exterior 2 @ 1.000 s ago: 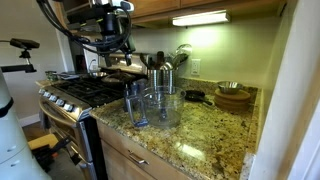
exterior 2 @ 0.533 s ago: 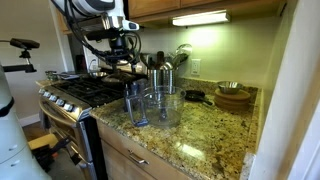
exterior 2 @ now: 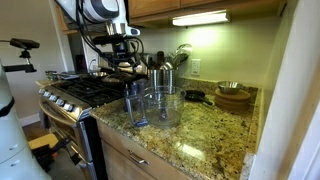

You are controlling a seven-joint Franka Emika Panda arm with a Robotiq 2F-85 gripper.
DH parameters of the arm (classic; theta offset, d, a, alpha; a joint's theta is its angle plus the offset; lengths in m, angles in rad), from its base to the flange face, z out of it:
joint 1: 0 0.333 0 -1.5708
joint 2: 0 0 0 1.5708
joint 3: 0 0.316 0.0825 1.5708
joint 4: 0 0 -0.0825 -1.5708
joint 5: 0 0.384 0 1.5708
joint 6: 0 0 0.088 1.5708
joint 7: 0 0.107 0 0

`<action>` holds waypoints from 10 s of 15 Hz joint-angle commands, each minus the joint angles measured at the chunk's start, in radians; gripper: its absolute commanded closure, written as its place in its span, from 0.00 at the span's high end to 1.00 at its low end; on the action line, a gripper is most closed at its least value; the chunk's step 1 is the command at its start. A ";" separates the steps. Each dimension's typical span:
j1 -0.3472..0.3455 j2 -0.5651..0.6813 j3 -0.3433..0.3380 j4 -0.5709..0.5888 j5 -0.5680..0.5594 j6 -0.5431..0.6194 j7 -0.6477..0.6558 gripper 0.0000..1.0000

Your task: Put the blade in the food processor

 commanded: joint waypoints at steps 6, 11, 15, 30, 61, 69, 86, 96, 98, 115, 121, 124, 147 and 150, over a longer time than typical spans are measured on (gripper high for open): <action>0.035 0.104 0.001 0.005 0.065 0.170 -0.027 1.00; 0.053 0.211 0.006 0.018 0.146 0.252 -0.075 1.00; 0.047 0.273 0.021 0.030 0.196 0.280 -0.113 1.00; 0.025 0.374 0.044 0.048 0.136 0.347 -0.087 0.60; -0.055 -0.048 -0.092 0.137 0.114 -0.112 -0.065 0.21; -0.166 -0.013 -0.168 0.146 0.123 -0.052 0.025 0.21; -0.214 0.138 -0.181 0.137 0.090 0.130 0.153 0.21; -0.218 0.228 -0.182 0.127 0.084 0.192 0.174 0.21; -0.217 0.239 -0.180 0.124 0.079 0.204 0.181 0.21; -0.202 0.314 -0.151 0.070 0.034 0.303 0.208 0.21; -0.179 0.323 -0.124 0.030 0.110 0.374 0.182 0.21; -0.160 0.318 -0.102 0.014 0.144 0.416 0.184 0.21; -0.210 0.064 -0.009 -0.227 -0.032 0.632 0.458 0.21; -0.213 0.056 -0.006 -0.256 -0.017 0.645 0.477 0.21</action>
